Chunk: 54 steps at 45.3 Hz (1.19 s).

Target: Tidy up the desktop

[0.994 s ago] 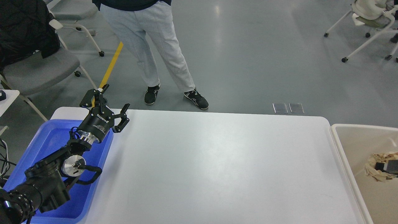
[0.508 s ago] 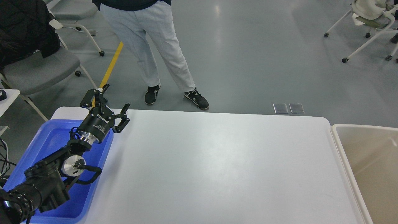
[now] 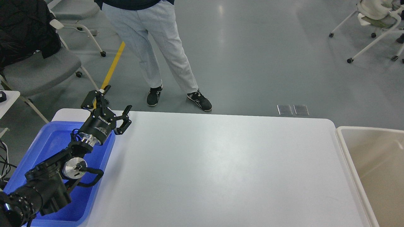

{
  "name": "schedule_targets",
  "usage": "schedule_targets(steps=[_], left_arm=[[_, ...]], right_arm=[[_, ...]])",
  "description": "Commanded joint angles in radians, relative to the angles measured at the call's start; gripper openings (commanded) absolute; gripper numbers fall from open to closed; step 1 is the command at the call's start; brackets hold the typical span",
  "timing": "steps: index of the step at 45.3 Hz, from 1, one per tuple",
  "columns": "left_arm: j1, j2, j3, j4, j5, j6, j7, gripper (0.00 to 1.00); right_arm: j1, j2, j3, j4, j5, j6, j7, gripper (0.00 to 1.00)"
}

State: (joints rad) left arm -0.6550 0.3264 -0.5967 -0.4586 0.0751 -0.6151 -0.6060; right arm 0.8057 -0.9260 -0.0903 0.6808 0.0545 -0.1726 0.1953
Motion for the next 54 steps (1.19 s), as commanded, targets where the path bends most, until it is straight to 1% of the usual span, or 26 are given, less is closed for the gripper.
schedule_targets(steps=[1, 5, 8, 13, 21, 30, 38, 43, 49, 50, 52, 53, 54], left_arm=[[0.000, 0.000, 0.000, 0.000, 0.000, 0.000, -0.001, 1.00], [0.000, -0.001, 0.000, 0.000, 0.000, 0.000, 0.000, 1.00], [0.000, 0.000, 0.000, 0.000, 0.000, 0.000, -0.001, 1.00], [0.000, 0.000, 0.000, 0.000, 0.000, 0.001, -0.001, 1.00], [0.000, 0.000, 0.000, 0.000, 0.000, 0.001, -0.001, 1.00], [0.000, -0.001, 0.000, 0.000, 0.000, 0.001, -0.001, 1.00], [0.000, 0.000, 0.000, 0.000, 0.000, 0.001, -0.001, 1.00], [0.000, 0.000, 0.000, 0.000, 0.000, 0.001, -0.001, 1.00], [0.000, 0.000, 0.000, 0.000, 0.000, 0.001, -0.001, 1.00], [0.000, 0.000, 0.000, 0.000, 0.000, 0.001, -0.001, 1.00], [0.000, -0.001, 0.000, 0.000, 0.000, 0.001, -0.001, 1.00], [0.000, -0.001, 0.000, 0.000, 0.000, 0.001, -0.001, 1.00], [0.000, 0.000, 0.000, 0.000, 0.000, 0.001, -0.001, 1.00]], right_arm=[[-0.069, 0.237, 0.001, -0.208, 0.225, -0.093, -0.039, 0.00], [-0.089, 0.295, 0.003, -0.265, 0.277, -0.094, -0.047, 0.00], [-0.102, 0.329, 0.003, -0.303, 0.320, -0.094, -0.062, 0.00], [-0.115, 0.363, 0.014, -0.336, 0.370, -0.094, -0.083, 0.00], [-0.137, 0.374, 0.115, -0.349, 0.403, -0.091, -0.146, 0.00], [-0.166, 0.392, 0.194, -0.369, 0.404, -0.081, -0.177, 0.00], [-0.180, 0.412, 0.247, -0.369, 0.404, -0.077, -0.182, 0.00], [-0.191, 0.417, 0.247, -0.371, 0.404, -0.048, -0.182, 0.00], [-0.194, 0.423, 0.247, -0.408, 0.403, -0.025, -0.182, 0.00], [-0.195, 0.426, 0.247, -0.411, 0.403, -0.021, -0.182, 0.02], [-0.195, 0.426, 0.247, -0.414, 0.401, -0.013, -0.182, 0.13], [-0.195, 0.426, 0.247, -0.415, 0.401, -0.010, -0.182, 0.21], [-0.195, 0.426, 0.247, -0.417, 0.400, -0.008, -0.182, 0.31]])
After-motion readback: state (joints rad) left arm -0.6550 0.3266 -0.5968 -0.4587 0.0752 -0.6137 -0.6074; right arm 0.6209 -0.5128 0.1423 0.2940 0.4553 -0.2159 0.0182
